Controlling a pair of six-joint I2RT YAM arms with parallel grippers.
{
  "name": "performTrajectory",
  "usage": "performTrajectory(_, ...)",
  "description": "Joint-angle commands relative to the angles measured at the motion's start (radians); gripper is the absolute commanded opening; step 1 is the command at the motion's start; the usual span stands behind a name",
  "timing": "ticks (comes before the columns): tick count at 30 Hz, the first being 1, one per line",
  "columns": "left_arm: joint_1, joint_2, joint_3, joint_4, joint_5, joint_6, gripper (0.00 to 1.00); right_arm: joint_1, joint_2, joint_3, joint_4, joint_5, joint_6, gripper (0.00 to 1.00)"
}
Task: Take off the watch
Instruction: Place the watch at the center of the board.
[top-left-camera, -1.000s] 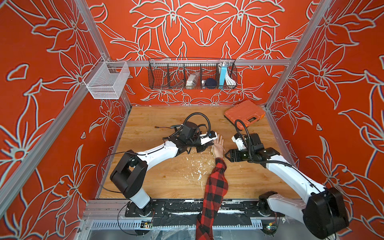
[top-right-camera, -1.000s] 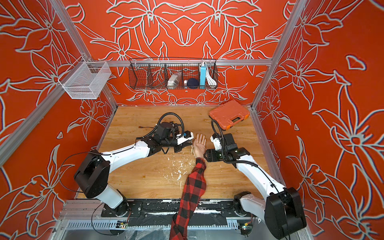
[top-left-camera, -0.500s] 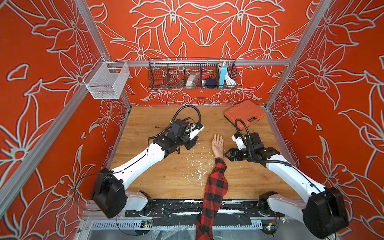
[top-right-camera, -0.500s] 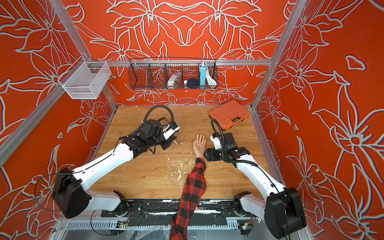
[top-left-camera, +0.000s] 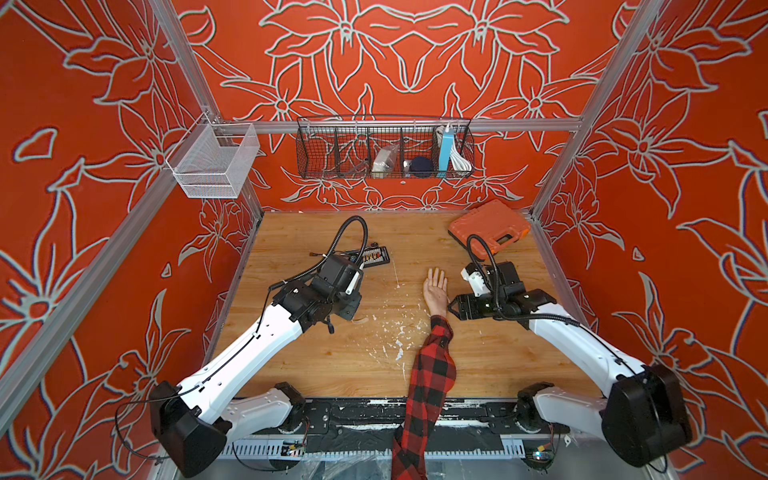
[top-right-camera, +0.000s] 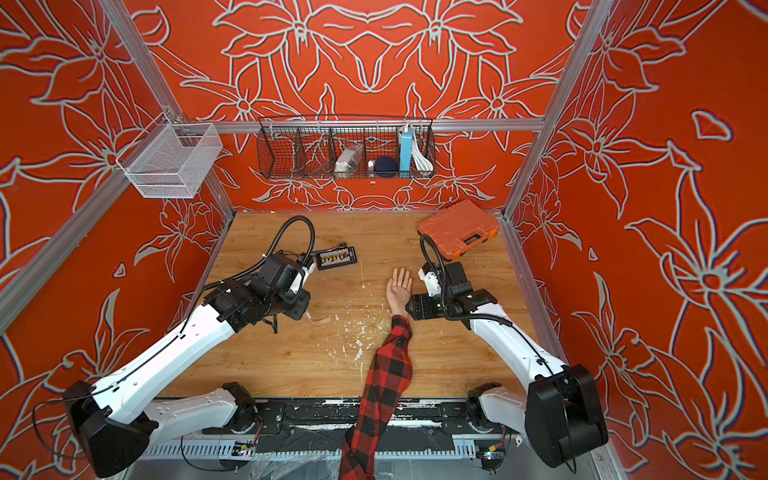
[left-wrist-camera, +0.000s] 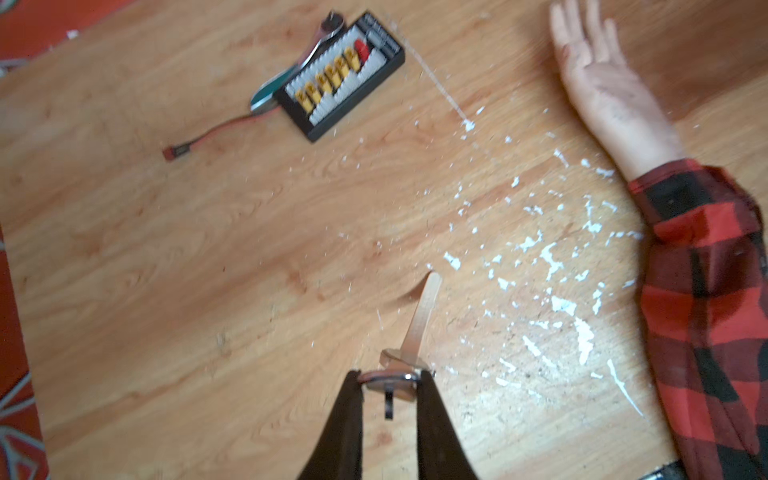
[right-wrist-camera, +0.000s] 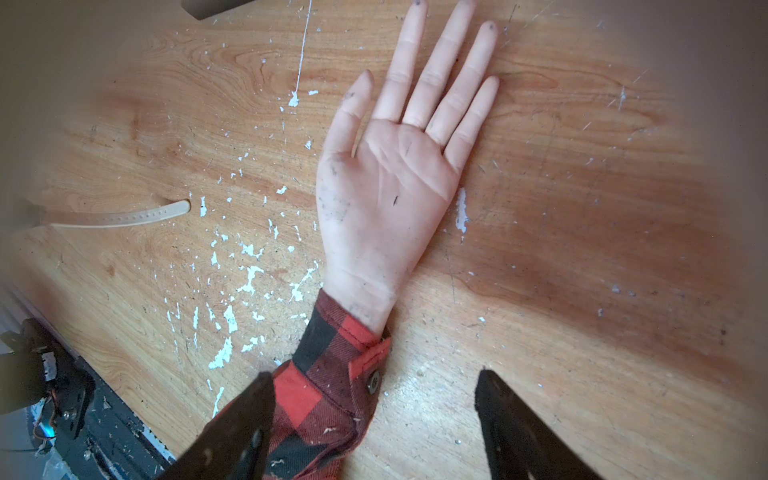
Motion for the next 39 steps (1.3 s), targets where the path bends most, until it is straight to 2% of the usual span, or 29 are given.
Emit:
performTrajectory(1,0.026,0.056,0.045,-0.101,-0.03,-0.056,0.1,0.004,0.011,0.031,-0.005,-0.013,-0.02,0.79)
performTrajectory(11,0.156,0.413,0.189,-0.016,0.133,0.044,0.09,0.004,-0.013,0.022,-0.022,0.009,-0.025,0.79)
performTrajectory(21,0.226,0.742,0.349,0.025,0.222,0.047,0.08,0.003,-0.044,0.005,-0.031,0.019,-0.021,0.79)
performTrajectory(34,0.315,0.888,0.397,0.054,0.235,0.01,0.1,0.003,-0.052,0.003,-0.028,0.011,-0.022,0.79)
performTrajectory(39,0.352,0.887,0.387,0.058,0.218,-0.016,0.1,0.004,-0.054,0.011,-0.032,0.009,-0.022,0.79)
